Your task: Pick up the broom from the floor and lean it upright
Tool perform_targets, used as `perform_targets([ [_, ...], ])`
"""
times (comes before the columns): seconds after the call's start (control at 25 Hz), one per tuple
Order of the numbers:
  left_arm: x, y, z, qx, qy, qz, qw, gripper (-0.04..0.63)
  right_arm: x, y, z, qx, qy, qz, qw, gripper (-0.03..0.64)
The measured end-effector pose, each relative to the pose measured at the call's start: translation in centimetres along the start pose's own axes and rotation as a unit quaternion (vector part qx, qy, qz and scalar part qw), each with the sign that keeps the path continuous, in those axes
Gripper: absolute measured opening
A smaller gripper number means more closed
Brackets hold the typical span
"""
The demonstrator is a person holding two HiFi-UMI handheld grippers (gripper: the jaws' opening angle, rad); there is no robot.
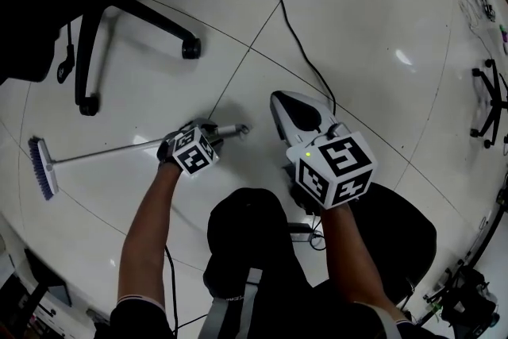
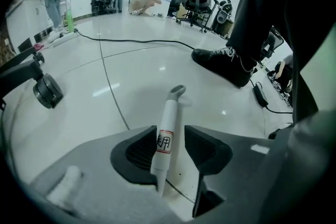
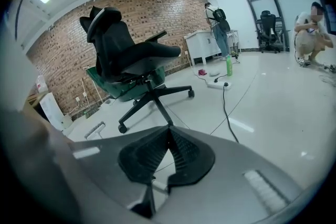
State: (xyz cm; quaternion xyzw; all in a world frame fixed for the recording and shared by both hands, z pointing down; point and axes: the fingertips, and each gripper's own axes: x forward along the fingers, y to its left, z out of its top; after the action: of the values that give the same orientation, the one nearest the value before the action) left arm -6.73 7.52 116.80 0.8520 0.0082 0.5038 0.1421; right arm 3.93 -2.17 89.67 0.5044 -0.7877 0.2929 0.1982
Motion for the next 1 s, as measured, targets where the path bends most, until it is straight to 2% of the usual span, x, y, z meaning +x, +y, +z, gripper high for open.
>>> perform_targets([
  [0.24, 0.9, 0.4, -0.7, 0.001, 0.017, 0.001, 0.9999, 0.169, -0.8, -0.3, -0.1, -0.006, -0.004, -0.007, 1.0, 0.006],
  [0.32, 0.9, 0.6, -0.7, 0.001, 0.021, 0.011, 0.9997, 0.147, -1.0, -0.6, 0.0, -0.005, -0.004, -0.009, 1.0, 0.006],
  [0.36, 0.9, 0.7, -0.7, 0.004, 0.029, 0.015, 0.9995, 0.123, -1.1, -0.7, 0.0, -0.006, -0.005, -0.009, 1.0, 0.006],
  [0.52, 0.5, 0.7, -0.5, 0.035, 0.055, 0.006, 0.9978, 0.106, -1.5, -0.7, 0.7, -0.009, -0.015, -0.006, 1.0, 0.006],
  [0.76, -3.7, 0.6, 3.3, 0.034, 0.013, 0.016, 0.9992, 0.103, -2.9, -0.3, 3.5, -0.002, -0.043, 0.008, 0.999, 0.006],
  [1.0, -11.2, 1.3, 10.8, 0.025, -0.042, 0.042, 0.9979, 0.103, -6.1, 0.3, 10.8, 0.0, -0.082, 0.044, 0.996, 0.006],
])
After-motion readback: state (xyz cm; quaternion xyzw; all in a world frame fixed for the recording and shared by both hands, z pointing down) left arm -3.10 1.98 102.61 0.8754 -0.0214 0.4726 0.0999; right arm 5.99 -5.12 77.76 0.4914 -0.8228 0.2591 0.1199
